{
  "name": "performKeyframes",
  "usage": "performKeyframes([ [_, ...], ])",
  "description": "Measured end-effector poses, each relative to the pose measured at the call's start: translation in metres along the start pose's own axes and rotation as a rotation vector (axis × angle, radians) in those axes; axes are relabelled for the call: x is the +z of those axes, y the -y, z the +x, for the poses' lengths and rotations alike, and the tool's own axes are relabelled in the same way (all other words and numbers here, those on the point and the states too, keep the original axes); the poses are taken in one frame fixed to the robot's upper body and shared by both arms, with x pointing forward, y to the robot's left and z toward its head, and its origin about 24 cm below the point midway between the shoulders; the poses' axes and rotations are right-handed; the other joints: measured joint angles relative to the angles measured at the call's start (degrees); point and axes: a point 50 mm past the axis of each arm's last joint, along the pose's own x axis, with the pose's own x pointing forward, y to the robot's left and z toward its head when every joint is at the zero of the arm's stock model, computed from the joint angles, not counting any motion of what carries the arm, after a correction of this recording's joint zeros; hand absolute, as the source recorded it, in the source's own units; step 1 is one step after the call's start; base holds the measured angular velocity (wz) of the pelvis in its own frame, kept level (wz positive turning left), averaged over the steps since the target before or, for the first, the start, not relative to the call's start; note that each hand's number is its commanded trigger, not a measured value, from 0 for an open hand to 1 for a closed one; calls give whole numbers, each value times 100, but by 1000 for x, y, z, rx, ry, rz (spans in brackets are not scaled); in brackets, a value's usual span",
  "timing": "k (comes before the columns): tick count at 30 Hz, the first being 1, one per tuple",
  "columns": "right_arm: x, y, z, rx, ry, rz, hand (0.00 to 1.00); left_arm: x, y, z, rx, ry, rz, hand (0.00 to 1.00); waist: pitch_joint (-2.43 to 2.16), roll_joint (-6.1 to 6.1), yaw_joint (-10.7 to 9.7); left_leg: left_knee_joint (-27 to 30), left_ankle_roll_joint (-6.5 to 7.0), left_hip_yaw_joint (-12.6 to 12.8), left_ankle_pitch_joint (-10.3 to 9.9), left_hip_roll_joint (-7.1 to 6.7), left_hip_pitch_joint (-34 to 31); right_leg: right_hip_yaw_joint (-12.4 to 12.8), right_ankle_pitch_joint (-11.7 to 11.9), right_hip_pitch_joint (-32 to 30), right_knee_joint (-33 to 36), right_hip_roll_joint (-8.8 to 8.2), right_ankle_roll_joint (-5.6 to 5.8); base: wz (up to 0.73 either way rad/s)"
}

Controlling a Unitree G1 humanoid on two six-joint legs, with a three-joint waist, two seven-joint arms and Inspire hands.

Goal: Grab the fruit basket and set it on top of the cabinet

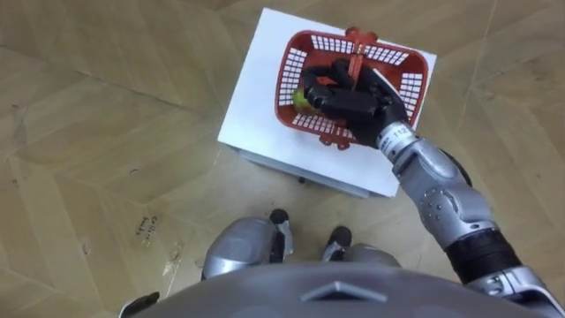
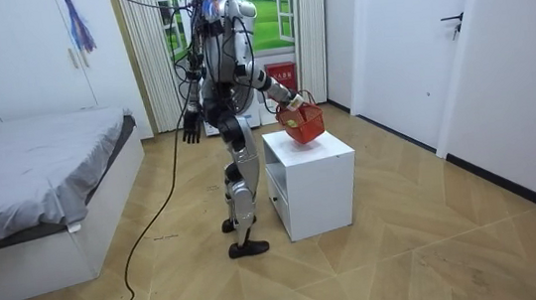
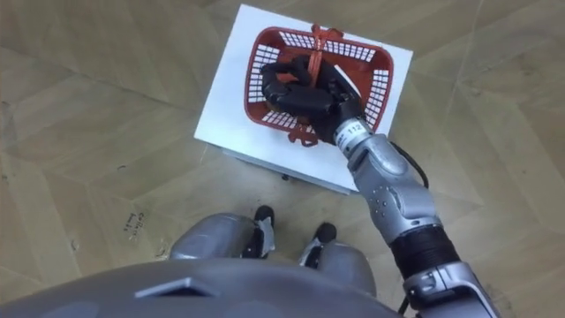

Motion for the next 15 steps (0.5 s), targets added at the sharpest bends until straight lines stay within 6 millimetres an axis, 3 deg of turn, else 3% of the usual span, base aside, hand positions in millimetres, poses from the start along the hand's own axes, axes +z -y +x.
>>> performKeyframes([
  [4,1,3,2,-10,-2,-5,100,7,0,0,-4,26,9,0,5,61,-17,-16,6,5,4,0,-2,-51,0,-12,2,-5,0,0],
  [15,-1,12,3,-46,-7,15,100,12,3,1,-5,39,31,0,12,67,-61,47,31,129,12,-4,-284,-147,-3,-398,207,-74,5,-5],
])
